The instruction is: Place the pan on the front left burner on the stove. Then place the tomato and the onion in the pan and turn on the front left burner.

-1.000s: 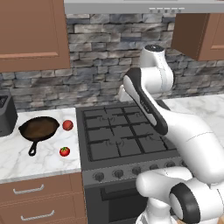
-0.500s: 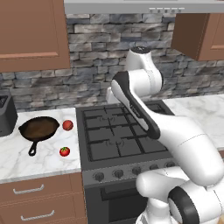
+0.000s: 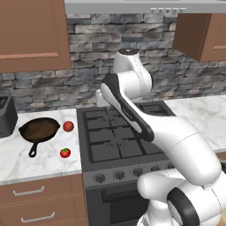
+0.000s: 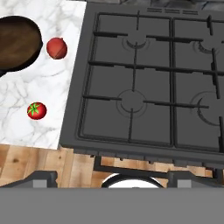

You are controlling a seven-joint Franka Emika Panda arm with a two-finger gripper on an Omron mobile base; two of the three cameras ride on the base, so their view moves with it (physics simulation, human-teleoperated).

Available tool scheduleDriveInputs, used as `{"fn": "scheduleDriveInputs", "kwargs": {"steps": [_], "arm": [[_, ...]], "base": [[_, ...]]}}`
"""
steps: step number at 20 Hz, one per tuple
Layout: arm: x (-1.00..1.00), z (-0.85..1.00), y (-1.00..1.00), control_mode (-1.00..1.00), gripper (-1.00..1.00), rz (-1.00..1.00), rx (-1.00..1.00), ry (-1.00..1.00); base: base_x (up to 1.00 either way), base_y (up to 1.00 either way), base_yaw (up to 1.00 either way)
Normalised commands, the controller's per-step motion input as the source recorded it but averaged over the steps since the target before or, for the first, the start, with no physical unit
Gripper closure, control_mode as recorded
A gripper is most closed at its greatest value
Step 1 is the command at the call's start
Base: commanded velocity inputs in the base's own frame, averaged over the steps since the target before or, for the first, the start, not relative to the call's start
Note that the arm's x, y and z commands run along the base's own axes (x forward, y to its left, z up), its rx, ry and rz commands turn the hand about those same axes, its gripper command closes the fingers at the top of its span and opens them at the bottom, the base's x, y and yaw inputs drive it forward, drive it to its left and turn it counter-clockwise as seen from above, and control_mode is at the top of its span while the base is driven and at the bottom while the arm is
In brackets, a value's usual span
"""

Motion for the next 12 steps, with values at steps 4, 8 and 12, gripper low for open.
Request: {"fn": "scheduleDriveInputs", "kwargs": {"steps": [4, 8, 12], "arm": [[-0.02, 0.0, 0.27, -1.0, -1.0, 0.0, 0.0, 0.03], [-0.04, 0.0, 0.27, -1.0, -1.0, 0.0, 0.0, 0.03], [-0.04, 0.0, 0.26, -1.0, -1.0, 0.0, 0.0, 0.03]], "base": [[0.0, 0.0, 0.0], [0.0, 0.0, 0.0], [0.0, 0.0, 0.0]]}}
